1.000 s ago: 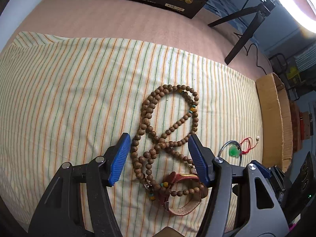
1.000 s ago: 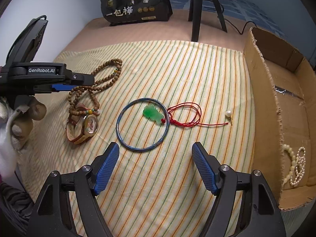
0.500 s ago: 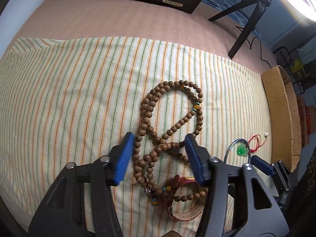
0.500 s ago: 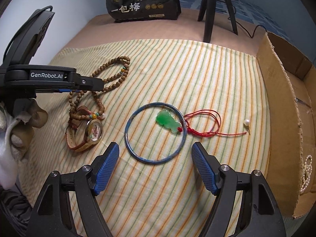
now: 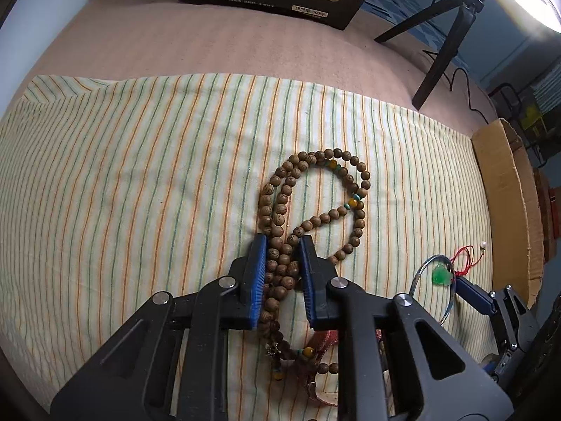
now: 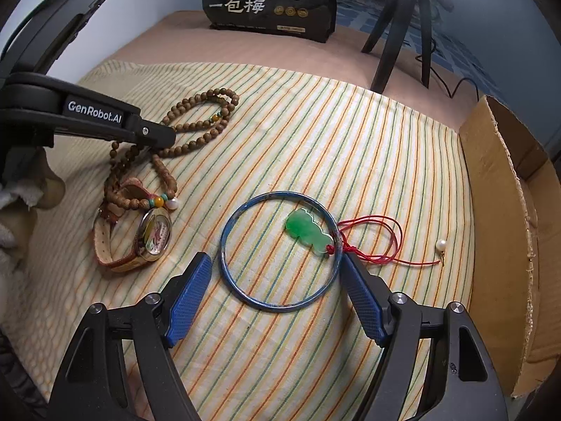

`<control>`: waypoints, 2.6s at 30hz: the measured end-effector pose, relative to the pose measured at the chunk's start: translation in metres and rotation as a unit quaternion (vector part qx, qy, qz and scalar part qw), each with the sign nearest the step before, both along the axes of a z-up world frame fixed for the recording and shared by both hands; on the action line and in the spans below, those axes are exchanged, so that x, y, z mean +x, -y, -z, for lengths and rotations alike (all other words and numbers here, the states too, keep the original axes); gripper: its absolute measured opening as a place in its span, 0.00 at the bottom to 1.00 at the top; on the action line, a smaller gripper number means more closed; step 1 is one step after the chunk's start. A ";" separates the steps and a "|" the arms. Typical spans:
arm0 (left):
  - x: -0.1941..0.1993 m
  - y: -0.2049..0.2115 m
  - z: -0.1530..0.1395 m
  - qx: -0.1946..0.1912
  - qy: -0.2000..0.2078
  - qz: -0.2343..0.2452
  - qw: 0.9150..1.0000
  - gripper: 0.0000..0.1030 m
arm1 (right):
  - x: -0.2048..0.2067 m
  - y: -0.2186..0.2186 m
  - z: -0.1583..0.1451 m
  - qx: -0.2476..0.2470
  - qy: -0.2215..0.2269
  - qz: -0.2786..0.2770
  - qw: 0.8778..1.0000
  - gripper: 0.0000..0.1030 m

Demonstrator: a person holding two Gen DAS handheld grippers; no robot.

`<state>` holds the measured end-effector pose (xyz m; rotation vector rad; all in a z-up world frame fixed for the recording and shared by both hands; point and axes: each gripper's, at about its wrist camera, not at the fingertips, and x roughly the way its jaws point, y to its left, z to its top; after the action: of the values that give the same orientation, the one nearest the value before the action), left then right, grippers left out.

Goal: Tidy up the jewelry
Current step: 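Lift the mala with the left tool while the right tool grasps the blue bangle, then carry the mala and blue bangle over the cardboard box with both tools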

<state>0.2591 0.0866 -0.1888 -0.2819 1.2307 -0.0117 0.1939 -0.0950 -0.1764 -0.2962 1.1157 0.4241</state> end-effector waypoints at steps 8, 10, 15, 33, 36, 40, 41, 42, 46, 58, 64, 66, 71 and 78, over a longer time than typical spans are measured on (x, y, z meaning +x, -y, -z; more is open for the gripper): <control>-0.005 -0.006 -0.010 -0.017 0.012 -0.009 1.000 0.12 | -0.001 0.005 -0.004 0.007 -0.005 -0.002 1.000 0.67; -0.007 -0.008 -0.016 -0.022 0.018 -0.010 1.000 0.11 | -0.003 0.006 -0.006 0.011 -0.006 -0.002 1.000 0.67; -0.015 -0.012 -0.033 -0.028 0.039 -0.011 0.999 0.11 | -0.005 0.010 -0.014 0.023 -0.003 -0.002 1.000 0.67; -0.037 -0.009 -0.107 -0.070 0.123 -0.015 0.990 0.10 | -0.014 0.031 -0.055 0.058 0.028 -0.001 0.998 0.67; -0.040 -0.006 -0.119 -0.080 0.135 -0.011 0.988 0.10 | -0.014 0.040 -0.063 0.066 0.033 0.005 0.997 0.67; -0.045 0.001 -0.133 -0.082 0.152 -0.008 0.985 0.10 | -0.014 0.054 -0.075 0.079 0.039 0.010 0.996 0.67; -0.046 0.003 -0.137 -0.082 0.156 -0.006 0.984 0.10 | -0.014 0.058 -0.078 0.081 0.042 0.012 0.996 0.67; -0.047 0.006 -0.140 -0.081 0.160 -0.003 0.984 0.10 | -0.014 0.061 -0.081 0.083 0.043 0.014 0.996 0.67; -0.052 0.015 -0.152 -0.084 0.173 0.006 0.981 0.10 | -0.012 0.079 -0.093 0.091 0.052 0.025 0.994 0.67; -0.052 0.065 -0.183 -0.103 0.197 0.047 0.974 0.10 | 0.002 0.153 -0.130 0.102 0.089 0.101 0.986 0.67; -0.046 0.100 -0.203 -0.117 0.210 0.073 0.968 0.10 | 0.008 0.186 -0.137 0.104 0.096 0.134 0.981 0.67; -0.043 0.111 -0.209 -0.119 0.215 0.083 0.966 0.10 | 0.010 0.195 -0.137 0.103 0.095 0.143 0.980 0.67; -0.034 0.145 -0.227 -0.120 0.233 0.112 0.959 0.10 | 0.013 0.209 -0.135 0.099 0.092 0.156 0.979 0.67; -0.023 0.180 -0.250 -0.125 0.254 0.142 0.948 0.10 | 0.016 0.223 -0.137 0.096 0.092 0.167 0.977 0.67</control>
<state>0.2359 -0.0934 0.0608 -0.2956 0.7430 -0.4666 0.2102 -0.3178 -0.0398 0.0236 0.9127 0.1970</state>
